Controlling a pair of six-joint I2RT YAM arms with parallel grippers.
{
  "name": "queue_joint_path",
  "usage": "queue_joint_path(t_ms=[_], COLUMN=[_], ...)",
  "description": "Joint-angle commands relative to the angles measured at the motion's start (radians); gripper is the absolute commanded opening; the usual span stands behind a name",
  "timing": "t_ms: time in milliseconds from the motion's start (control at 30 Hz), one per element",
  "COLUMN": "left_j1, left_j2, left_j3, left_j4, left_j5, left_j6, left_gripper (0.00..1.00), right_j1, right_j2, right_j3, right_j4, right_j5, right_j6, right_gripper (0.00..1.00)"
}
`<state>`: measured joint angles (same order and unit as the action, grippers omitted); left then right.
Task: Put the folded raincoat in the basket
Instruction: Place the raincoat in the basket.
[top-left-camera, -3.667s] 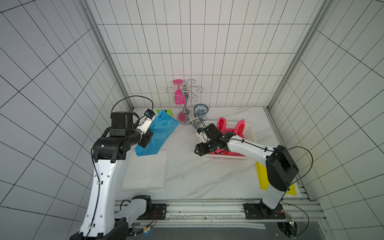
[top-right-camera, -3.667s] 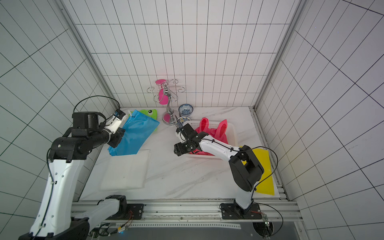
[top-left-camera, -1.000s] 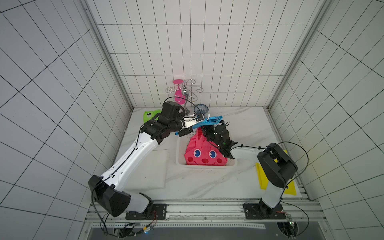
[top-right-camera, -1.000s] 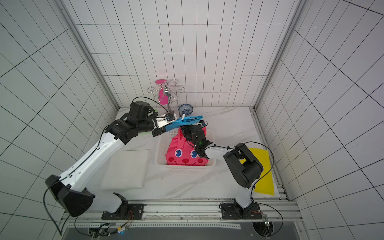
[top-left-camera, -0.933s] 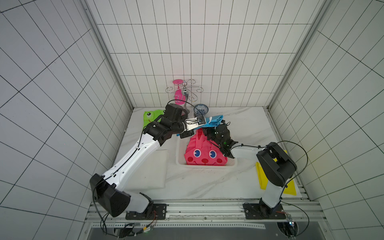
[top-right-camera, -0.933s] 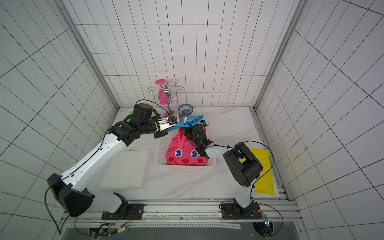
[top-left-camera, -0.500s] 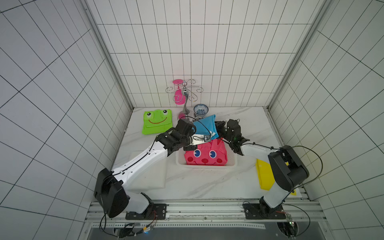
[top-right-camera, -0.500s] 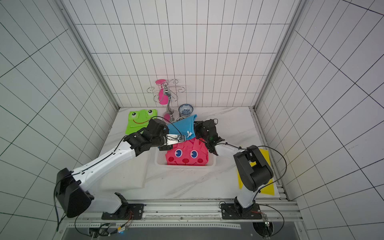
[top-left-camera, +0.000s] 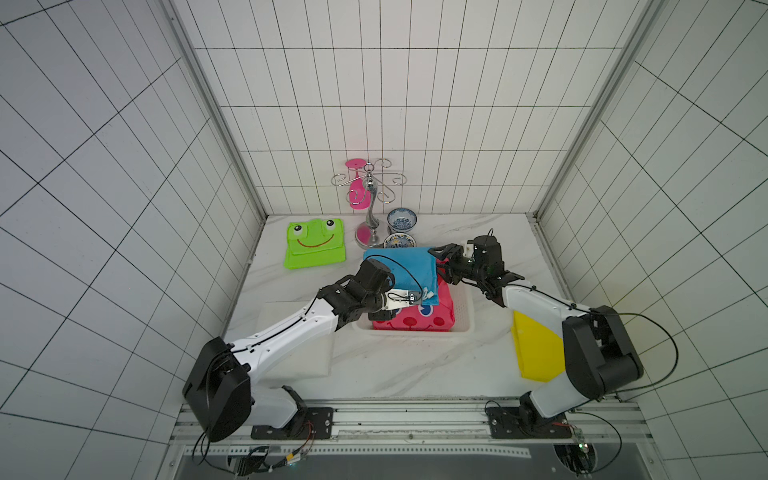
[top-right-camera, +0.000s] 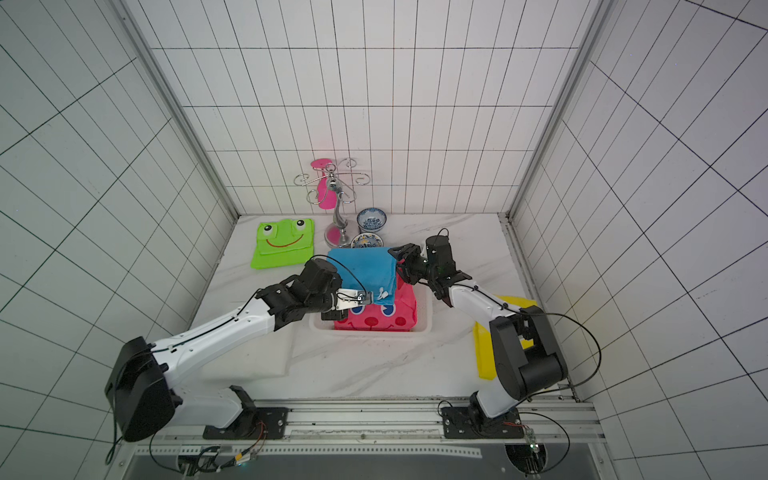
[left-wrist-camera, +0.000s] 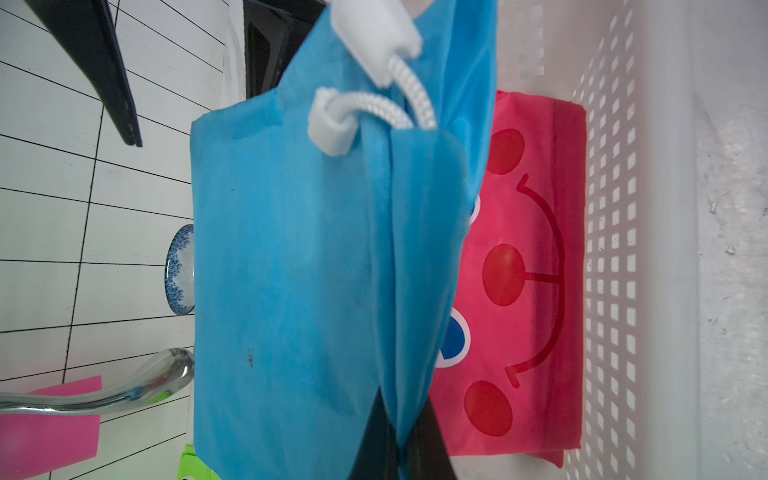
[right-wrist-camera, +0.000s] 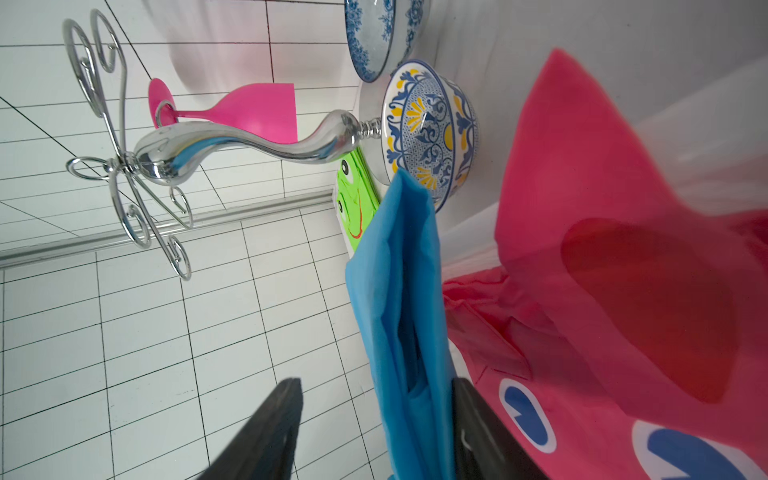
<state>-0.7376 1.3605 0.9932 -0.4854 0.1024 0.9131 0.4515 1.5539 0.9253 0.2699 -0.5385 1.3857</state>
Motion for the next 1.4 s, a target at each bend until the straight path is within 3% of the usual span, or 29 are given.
queue_joint_path(t_ms=[0,267,533,600,633,700,800,1033,1233,1367], left_j1=[-0.014,-0.082,-0.141,-0.143,-0.143,-0.143,-0.143,-0.144,-0.148,-0.149], left_j2=[-0.034,-0.025,0.014,0.052,0.074,0.118,0.169,0.159,0.105,0.03], left_j3=[-0.034,-0.109,-0.112,-0.092,-0.071,-0.038,-0.013,-0.049,-0.147,-0.238], left_j4=[0.073,0.086,0.08,0.064,0.037,0.006,0.022,0.056,0.23,0.33], left_j5=[0.038,0.04,0.031,0.024,0.019,0.009,-0.04,-0.018,-0.14,-0.165], left_j6=[-0.016,-0.023,-0.106,-0.142,-0.159,-0.193,-0.245,-0.245,-0.28,-0.266], left_gripper=[0.0,0.0,0.0,0.16,0.19,0.17,0.0,0.0,0.0,0.0], right_j1=[-0.002,-0.005,-0.005,-0.005,-0.005,-0.005,-0.005,-0.006,-0.005,0.002], right_j2=[-0.056,-0.166,-0.185,-0.176,-0.171,-0.16,-0.141,-0.158,-0.101,-0.017], right_j3=[-0.026,0.005,0.027,0.037,0.045,0.062,0.087,0.093,0.154,0.26], right_j4=[-0.08,-0.39,-0.542,-0.581,-0.6,-0.635,-0.684,-0.752,-0.778,-0.848], right_j5=[-0.066,0.052,0.08,0.098,0.105,0.103,0.098,0.159,0.173,0.222], right_j6=[-0.071,-0.306,-0.45,-0.487,-0.508,-0.536,-0.584,-0.607,-0.653,-0.767], right_gripper=[0.6,0.59,0.57,0.57,0.57,0.56,0.55,0.58,0.57,0.57])
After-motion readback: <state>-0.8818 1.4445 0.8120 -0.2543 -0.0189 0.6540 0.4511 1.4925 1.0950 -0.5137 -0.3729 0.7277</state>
